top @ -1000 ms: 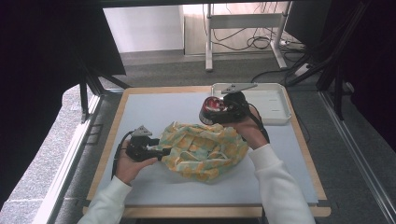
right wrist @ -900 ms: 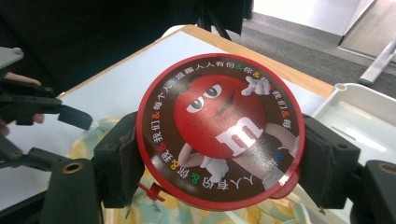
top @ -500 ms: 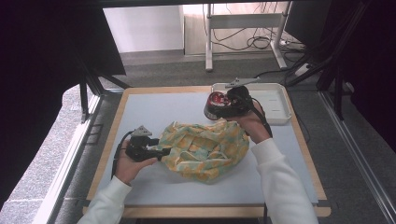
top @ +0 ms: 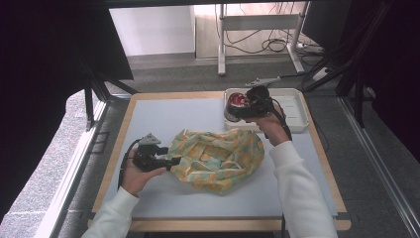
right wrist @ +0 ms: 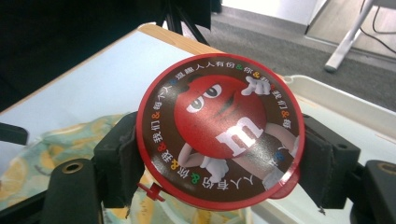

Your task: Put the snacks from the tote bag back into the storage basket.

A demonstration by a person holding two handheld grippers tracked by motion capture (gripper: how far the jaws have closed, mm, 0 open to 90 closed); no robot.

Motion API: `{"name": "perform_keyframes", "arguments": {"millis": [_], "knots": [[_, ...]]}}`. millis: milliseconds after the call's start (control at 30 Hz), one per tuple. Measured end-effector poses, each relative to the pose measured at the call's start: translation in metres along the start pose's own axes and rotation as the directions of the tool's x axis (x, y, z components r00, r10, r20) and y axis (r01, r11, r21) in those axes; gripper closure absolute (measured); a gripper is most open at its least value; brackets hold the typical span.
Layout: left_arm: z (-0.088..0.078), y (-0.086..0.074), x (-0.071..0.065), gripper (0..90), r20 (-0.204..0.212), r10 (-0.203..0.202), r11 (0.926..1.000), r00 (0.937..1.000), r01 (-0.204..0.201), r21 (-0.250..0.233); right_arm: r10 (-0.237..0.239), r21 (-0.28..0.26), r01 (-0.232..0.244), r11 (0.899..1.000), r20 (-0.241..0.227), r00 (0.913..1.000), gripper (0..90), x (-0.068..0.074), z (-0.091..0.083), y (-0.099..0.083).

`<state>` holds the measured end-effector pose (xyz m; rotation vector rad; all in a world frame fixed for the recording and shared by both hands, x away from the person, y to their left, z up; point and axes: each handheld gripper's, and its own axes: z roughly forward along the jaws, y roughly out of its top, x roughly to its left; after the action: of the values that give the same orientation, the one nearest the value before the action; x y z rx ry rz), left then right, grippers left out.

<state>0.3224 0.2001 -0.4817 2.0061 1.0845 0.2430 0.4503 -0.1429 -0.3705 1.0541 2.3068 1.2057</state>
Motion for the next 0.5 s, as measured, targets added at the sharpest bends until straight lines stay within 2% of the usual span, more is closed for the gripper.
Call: {"name": "perform_keyframes", "arguments": {"millis": [267,500], "knots": [[-0.001,0.0,0.001,31.2,-0.003,-0.003,1.0,1.0,0.003,-0.001,0.016,0.025,-0.016,1.0,0.032,0.9994,25.6,-0.016,0.011,-0.002],[-0.001,0.0,0.002,31.1,-0.003,0.001,1.0,1.0,-0.001,0.0,0.037,0.059,-0.041,0.997,0.061,0.9974,25.6,-0.029,0.03,-0.006]]}}
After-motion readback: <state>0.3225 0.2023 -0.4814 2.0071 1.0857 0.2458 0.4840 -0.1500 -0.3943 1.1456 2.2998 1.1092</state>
